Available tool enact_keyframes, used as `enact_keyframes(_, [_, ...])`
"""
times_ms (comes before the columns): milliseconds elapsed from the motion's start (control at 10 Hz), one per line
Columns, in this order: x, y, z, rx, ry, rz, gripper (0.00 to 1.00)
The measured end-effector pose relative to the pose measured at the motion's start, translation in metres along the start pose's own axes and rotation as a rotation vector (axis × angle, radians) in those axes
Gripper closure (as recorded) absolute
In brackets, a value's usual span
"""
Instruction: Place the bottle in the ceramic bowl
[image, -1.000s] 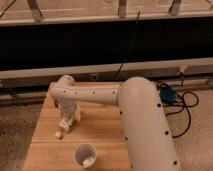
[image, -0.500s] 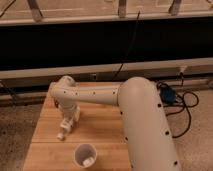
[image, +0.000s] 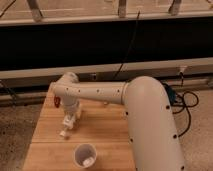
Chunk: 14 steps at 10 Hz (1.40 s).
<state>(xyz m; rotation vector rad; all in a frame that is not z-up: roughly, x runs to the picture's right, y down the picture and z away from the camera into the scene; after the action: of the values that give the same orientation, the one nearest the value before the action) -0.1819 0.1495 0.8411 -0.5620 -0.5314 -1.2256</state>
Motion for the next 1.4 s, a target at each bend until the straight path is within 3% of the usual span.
enact_keyframes(300, [0.009,0.013,-0.029,0.015,0.010,0.030,1.00])
enact_keyframes(900, [0.031,0.034,-0.048,0.030,0.021,0.059,1.00])
enact_keyframes(1400, [0.052,0.068,-0.054,0.051,0.030,0.102,1.00])
